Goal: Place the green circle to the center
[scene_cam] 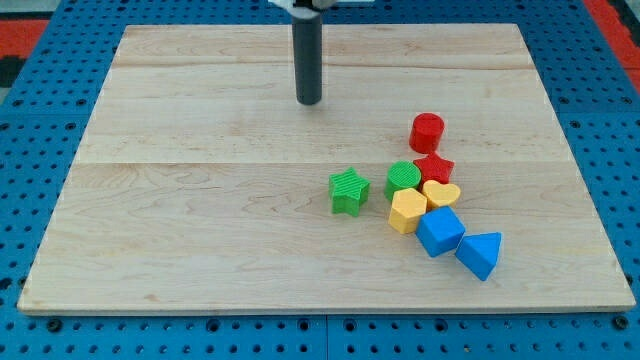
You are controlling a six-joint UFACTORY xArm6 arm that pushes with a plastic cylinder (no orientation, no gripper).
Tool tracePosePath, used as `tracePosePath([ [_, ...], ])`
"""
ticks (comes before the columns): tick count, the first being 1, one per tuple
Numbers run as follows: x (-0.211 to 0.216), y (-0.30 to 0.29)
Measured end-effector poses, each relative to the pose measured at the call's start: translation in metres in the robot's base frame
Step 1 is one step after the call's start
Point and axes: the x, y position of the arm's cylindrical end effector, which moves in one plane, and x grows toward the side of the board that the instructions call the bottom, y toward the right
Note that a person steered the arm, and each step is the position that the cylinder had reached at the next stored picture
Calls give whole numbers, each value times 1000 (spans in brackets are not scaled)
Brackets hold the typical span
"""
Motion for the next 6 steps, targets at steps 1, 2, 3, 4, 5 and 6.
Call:
tracePosePath([
  [1, -45, 35],
  [2, -51, 45],
  [3, -54, 49],
  [4, -56, 49],
  [5, -56, 49],
  [6, -56, 49],
])
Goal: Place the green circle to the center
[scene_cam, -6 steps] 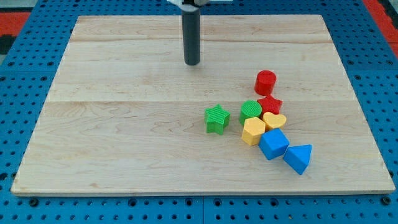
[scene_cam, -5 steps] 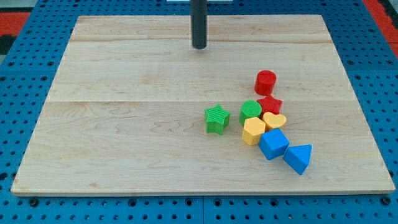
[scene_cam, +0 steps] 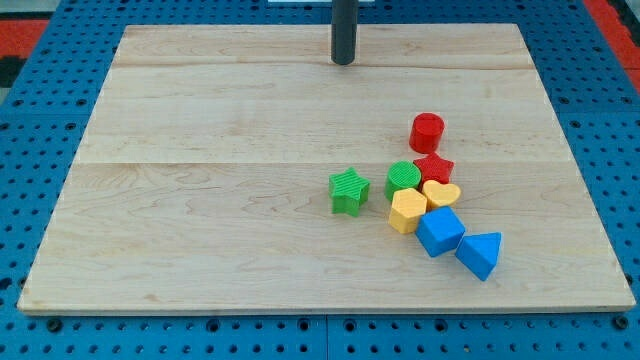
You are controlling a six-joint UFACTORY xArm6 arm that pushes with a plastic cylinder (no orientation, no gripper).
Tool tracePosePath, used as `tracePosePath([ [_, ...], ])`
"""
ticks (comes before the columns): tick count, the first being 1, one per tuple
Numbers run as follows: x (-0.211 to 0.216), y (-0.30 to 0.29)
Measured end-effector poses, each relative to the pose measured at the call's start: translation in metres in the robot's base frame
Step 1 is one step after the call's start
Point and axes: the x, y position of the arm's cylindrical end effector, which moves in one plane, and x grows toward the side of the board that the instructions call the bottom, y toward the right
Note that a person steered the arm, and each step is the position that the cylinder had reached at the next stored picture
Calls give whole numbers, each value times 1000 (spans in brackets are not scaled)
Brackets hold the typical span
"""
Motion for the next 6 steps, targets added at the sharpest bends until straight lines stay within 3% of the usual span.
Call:
tracePosePath([
  [2, -10, 62],
  [3, -11, 134],
  [4, 9, 185],
  [6, 114, 239],
])
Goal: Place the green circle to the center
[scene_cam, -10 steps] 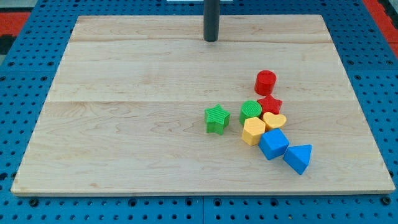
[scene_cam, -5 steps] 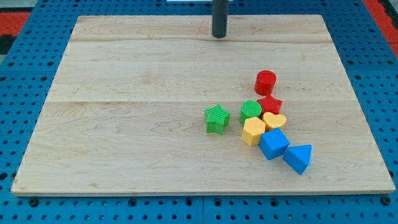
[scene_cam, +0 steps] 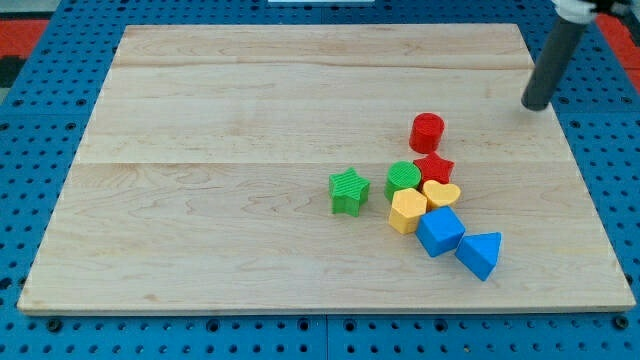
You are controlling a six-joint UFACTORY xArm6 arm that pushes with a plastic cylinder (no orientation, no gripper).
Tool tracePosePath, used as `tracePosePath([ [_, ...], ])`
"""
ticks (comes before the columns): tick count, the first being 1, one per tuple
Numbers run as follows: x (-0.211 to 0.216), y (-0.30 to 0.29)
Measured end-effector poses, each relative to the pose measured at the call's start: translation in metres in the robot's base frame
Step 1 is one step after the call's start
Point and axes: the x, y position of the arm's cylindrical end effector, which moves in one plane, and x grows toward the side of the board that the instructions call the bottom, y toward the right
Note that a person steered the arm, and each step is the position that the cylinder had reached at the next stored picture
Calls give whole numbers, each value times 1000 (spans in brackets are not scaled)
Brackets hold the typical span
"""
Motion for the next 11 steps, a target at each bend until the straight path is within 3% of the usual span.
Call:
tracePosePath([
  [1, 39, 0],
  [3, 73, -7],
  [6, 77, -88],
  [8, 113, -93],
  [11, 126, -199],
])
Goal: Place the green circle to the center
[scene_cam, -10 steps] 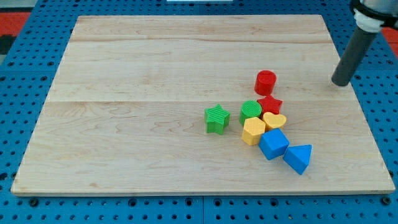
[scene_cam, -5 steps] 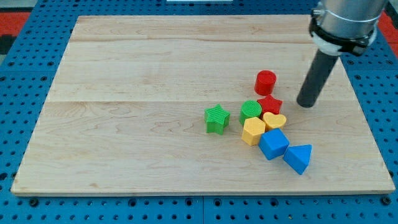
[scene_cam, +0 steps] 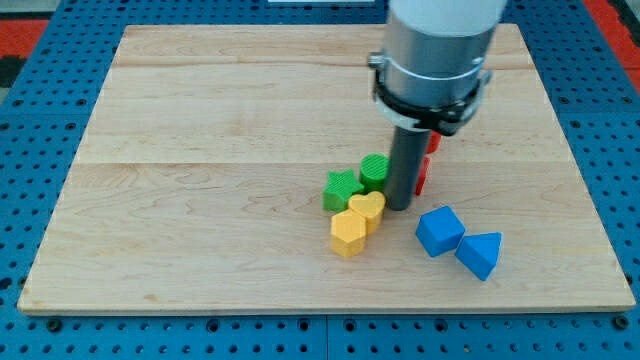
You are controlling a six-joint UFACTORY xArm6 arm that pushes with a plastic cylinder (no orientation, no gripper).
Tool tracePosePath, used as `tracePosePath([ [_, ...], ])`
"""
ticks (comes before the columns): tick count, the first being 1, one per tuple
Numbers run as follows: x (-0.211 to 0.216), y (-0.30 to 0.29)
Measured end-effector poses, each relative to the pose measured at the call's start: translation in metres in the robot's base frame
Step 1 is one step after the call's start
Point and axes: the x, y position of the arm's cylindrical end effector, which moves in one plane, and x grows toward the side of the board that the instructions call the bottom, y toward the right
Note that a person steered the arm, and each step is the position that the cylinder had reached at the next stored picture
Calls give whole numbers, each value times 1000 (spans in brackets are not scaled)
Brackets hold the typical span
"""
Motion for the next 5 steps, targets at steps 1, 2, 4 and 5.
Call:
tracePosePath([
  [1, -4, -5],
  [2, -21, -9],
  [4, -37, 6],
  [5, -51, 7],
])
